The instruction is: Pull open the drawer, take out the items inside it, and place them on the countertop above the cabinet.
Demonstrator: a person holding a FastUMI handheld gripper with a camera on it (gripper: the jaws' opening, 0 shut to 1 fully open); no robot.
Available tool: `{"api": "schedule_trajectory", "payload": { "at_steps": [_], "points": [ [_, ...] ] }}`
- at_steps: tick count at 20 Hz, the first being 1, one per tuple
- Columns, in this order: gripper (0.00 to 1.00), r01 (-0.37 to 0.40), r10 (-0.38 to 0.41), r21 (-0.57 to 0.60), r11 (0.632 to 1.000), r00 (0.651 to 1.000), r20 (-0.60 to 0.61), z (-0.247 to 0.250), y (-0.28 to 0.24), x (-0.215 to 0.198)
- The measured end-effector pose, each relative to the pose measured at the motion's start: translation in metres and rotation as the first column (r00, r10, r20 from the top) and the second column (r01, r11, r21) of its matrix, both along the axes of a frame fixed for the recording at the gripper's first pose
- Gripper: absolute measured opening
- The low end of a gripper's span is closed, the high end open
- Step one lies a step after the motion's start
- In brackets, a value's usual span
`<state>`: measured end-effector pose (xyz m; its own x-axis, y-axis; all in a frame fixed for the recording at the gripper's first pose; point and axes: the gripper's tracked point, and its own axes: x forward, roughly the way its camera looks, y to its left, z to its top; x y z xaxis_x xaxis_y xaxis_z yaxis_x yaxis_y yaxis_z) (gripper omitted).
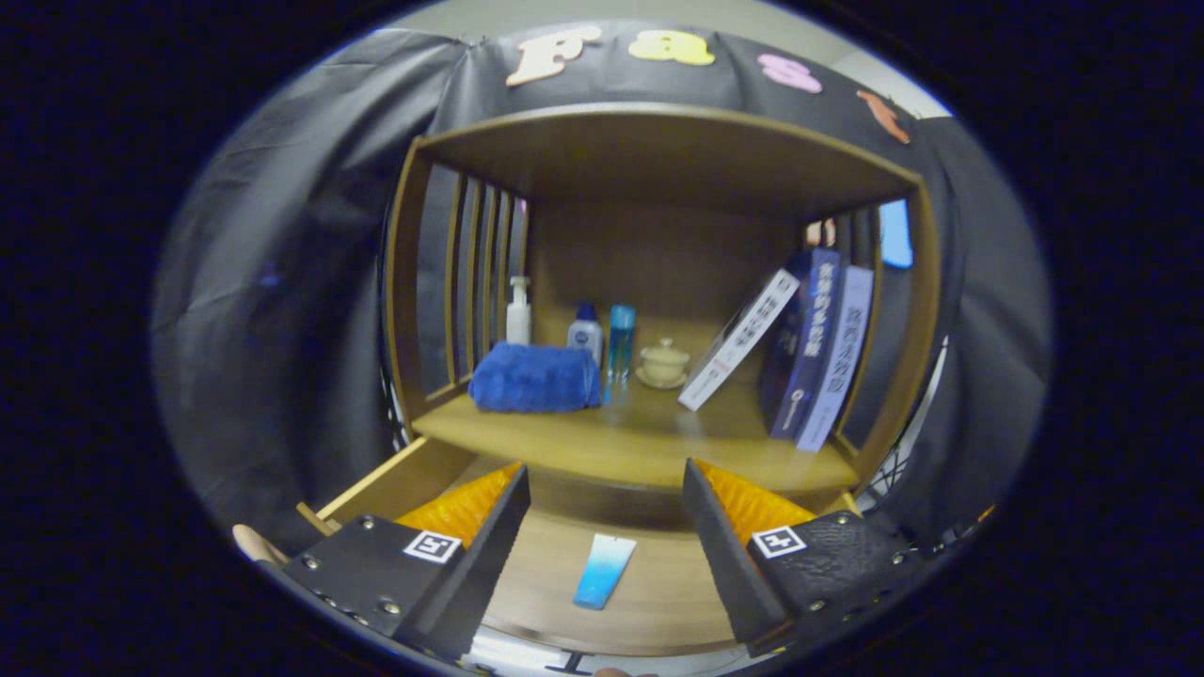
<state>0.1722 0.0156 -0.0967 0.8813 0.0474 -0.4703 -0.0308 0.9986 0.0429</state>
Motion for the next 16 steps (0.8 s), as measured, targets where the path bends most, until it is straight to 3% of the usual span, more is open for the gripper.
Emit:
{"api": "schedule_trajectory", "payload": {
  "at_steps": [6,11,13,16],
  "points": [
    [0.97,-0.092,0.057,-0.122,0.988,0.962,-0.266,-0.093,0.003,0.021],
    [0.97,-0.161,0.088,-0.111,0.981,0.87,-0.486,-0.146,0.009,0.005],
    [0.98,-0.163,0.099,-0.077,0.984,0.845,-0.526,-0.154,0.014,0.001],
    [0.97,-0.136,0.092,-0.025,0.99,0.78,-0.619,-0.166,0.015,-0.008]
  ]
}}
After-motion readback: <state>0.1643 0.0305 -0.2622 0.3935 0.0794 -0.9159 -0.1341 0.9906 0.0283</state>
